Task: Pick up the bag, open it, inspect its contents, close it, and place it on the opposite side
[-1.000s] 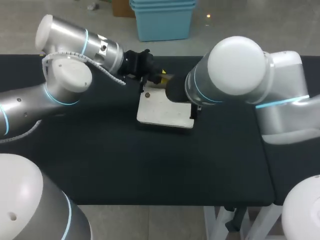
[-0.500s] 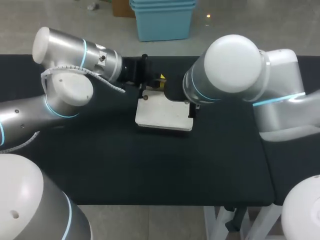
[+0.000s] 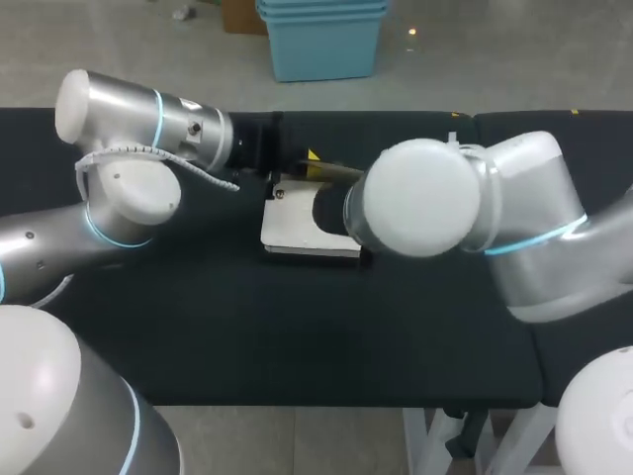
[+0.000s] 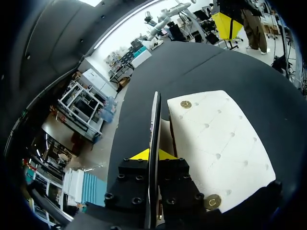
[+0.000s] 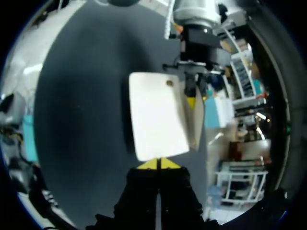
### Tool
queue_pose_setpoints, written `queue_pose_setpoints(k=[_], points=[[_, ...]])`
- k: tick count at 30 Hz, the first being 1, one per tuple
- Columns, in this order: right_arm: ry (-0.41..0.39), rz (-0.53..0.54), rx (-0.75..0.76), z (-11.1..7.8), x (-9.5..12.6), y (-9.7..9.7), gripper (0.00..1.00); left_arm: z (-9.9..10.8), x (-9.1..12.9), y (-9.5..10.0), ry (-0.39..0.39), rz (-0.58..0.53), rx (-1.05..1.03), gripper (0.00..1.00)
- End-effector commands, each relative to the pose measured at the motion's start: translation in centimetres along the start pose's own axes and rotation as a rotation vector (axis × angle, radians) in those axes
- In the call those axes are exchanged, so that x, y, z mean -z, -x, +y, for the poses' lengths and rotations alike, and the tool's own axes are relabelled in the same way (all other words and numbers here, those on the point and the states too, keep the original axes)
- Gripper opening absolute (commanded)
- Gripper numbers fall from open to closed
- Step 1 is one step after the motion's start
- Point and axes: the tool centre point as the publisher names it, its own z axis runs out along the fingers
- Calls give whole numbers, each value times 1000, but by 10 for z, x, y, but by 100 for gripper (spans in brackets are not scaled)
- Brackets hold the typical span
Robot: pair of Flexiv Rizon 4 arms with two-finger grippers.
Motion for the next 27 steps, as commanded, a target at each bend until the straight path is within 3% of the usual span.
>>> queue_pose_setpoints(k=[1, 11, 17, 23, 27], points=[[-2, -58, 0, 9, -11, -22, 0, 3, -3, -14, -15, -72, -32, 0], [3, -45, 21, 18, -27, -47, 0, 8, -11, -24, -3, -89, -99, 0], [4, -48, 18, 18, -35, -54, 15, 8, -10, -23, -13, -88, -105, 0], [16, -48, 16, 18, -43, -60, 42, 5, -6, -21, -31, -77, -97, 0], [13, -44, 10, 18, -51, -63, 43, 4, -7, -17, -13, -50, -61, 0]])
